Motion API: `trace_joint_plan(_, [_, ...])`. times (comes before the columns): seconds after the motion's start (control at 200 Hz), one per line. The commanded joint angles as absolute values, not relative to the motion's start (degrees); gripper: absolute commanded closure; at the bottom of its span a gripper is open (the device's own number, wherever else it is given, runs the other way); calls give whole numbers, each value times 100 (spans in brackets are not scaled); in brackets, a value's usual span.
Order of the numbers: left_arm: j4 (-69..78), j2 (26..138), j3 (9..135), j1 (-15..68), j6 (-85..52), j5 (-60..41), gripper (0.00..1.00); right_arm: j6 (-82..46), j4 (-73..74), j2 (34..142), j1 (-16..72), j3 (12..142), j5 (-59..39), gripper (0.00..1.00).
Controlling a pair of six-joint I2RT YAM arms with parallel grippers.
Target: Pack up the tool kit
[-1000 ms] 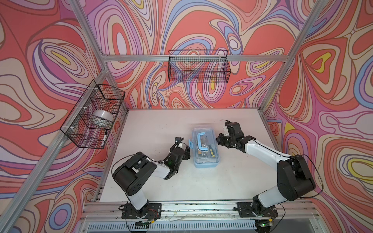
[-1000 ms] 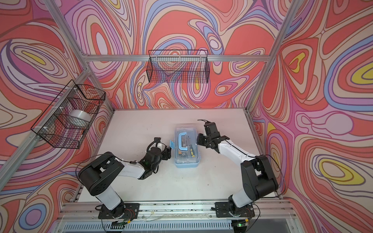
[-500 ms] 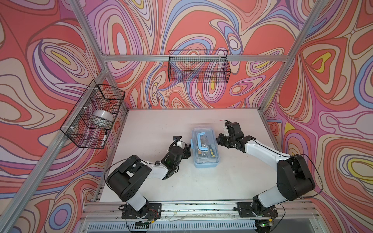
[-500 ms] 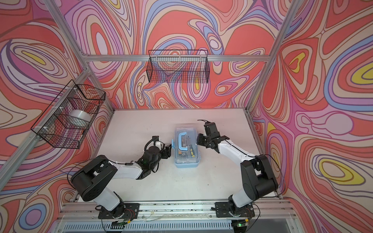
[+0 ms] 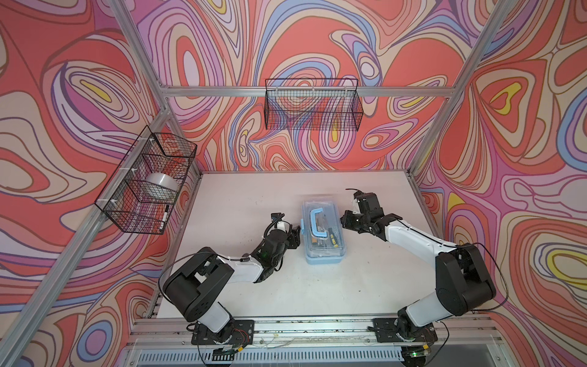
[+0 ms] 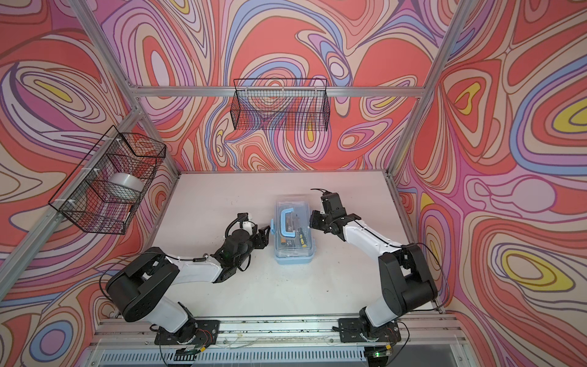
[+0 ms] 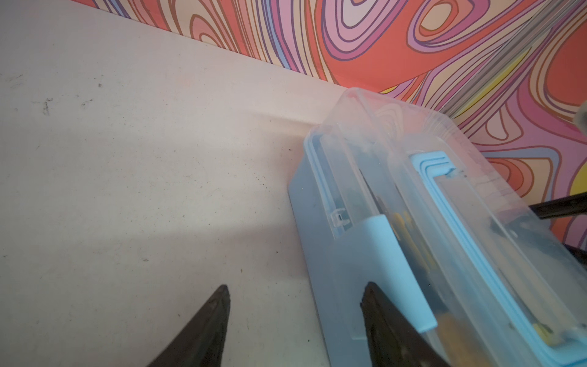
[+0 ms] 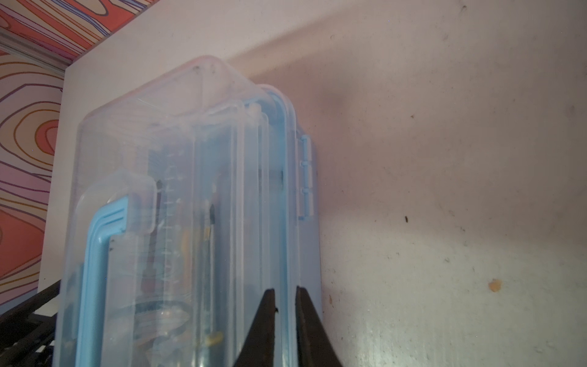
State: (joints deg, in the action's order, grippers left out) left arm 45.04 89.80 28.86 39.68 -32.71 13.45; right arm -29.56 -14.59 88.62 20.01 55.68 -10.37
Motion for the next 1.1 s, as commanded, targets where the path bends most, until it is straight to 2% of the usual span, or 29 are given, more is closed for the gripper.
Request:
trace_joint_plan(0.0, [4464, 8852, 2893, 3936, -3521, 1233, 33, -2962, -1322, 8925, 2093, 5529, -1365, 86])
trace_joint_plan(0.876, [4922, 9123, 3168, 3931, -4272, 751, 36, -3040, -1156, 9017, 2092, 5397, -1411, 87])
trace_joint_plan(0.981, [5046, 9300, 3231, 3937, -4420, 578, 42, -3021, -1173, 9035, 2092, 5401, -1398, 87])
trace_joint_plan(1.092, [5278, 9501, 3230, 3934, -4562, 490, 56, -3031, -1183, 9038, 2092, 5394, -1396, 87])
